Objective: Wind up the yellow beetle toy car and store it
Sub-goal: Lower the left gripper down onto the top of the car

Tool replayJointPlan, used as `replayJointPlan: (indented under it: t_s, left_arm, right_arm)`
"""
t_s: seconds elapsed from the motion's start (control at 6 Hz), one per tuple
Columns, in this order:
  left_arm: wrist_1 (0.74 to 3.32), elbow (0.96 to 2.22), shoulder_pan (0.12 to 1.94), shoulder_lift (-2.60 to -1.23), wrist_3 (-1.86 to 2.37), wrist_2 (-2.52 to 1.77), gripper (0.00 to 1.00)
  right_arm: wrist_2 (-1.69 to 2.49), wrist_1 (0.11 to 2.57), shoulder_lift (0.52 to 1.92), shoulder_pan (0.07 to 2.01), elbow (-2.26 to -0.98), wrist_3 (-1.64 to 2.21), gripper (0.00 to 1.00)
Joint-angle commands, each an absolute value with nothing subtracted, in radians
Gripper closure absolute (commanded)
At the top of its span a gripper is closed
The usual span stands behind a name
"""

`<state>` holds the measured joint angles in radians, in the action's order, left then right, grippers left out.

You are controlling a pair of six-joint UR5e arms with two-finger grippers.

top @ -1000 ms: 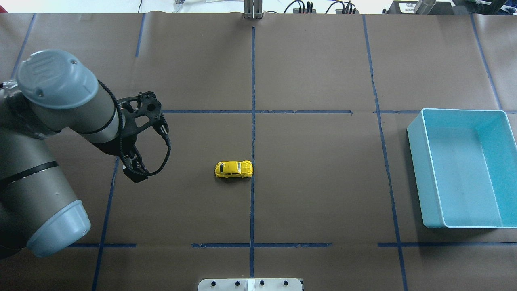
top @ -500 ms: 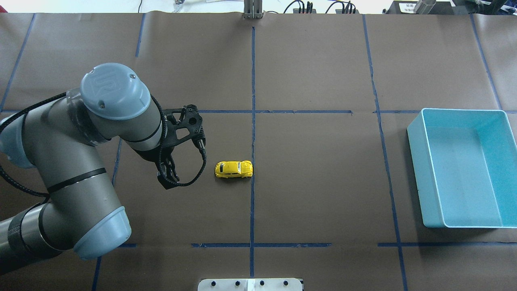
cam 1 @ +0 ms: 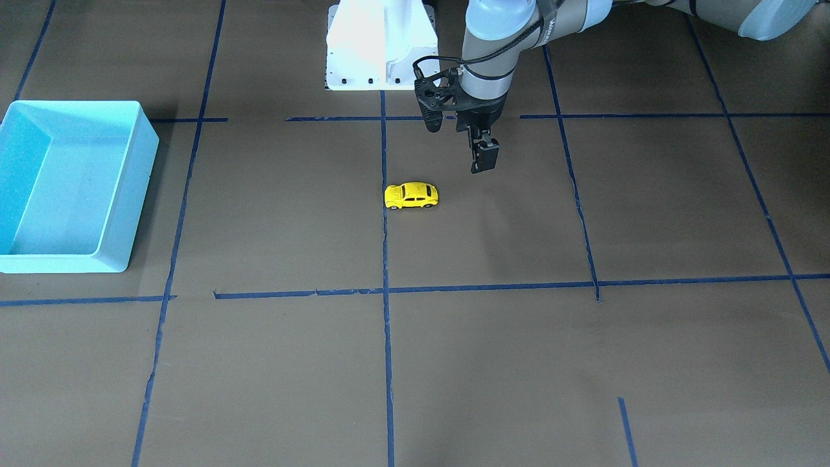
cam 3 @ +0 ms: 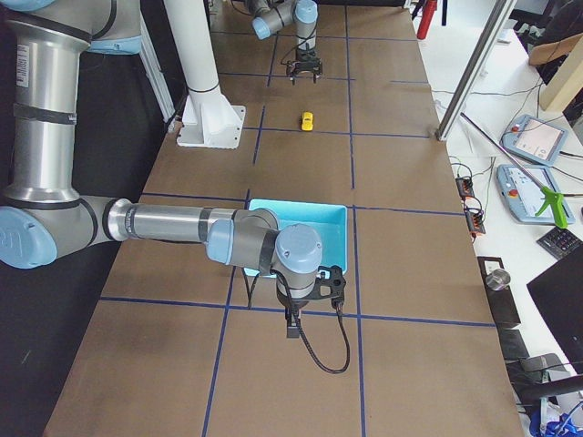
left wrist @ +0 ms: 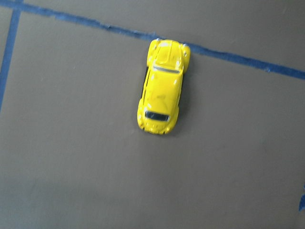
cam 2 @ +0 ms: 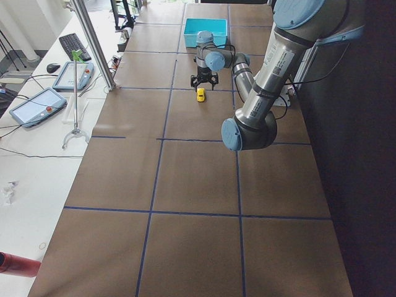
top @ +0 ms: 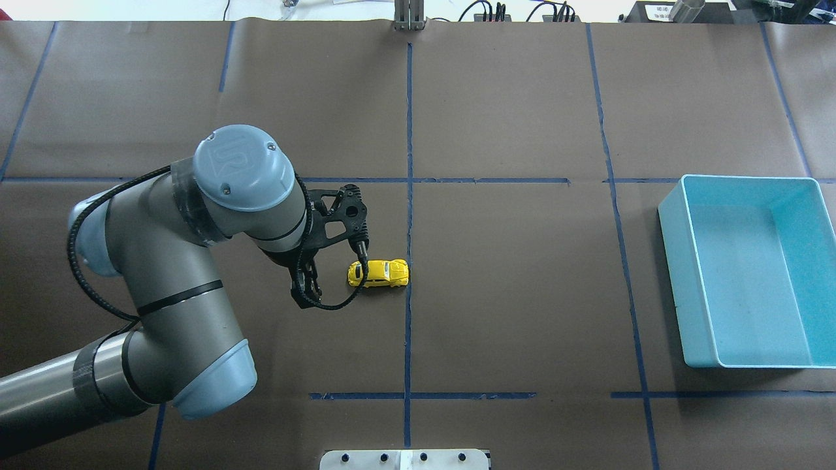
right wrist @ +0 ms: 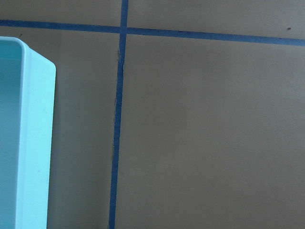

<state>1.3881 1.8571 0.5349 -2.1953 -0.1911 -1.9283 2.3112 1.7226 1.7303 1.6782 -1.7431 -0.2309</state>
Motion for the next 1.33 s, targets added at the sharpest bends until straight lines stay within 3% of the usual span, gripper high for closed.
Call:
replayJointPlan:
  t_s: [0.0, 0.33, 1.17]
  left_arm:
    - [1.475, 1.685, 0.531, -2.294, -0.193, -1.927, 0.00]
    - [1.502, 1.585, 0.522, -2.359, -0.198, -1.928, 0.00]
    - [1.600, 1.506, 0.477, -2.361, -0.184, -1.927, 0.00]
  right_arm:
    - [2.312, 1.723, 1.730, 1.678, -1.743, -0.232, 0.00]
    - [2.312, 1.723, 1.730, 1.678, -1.741, -0.232, 0.00]
    - [2.309, 1.724, 1.732, 1.678, -1.736, -0.232, 0.00]
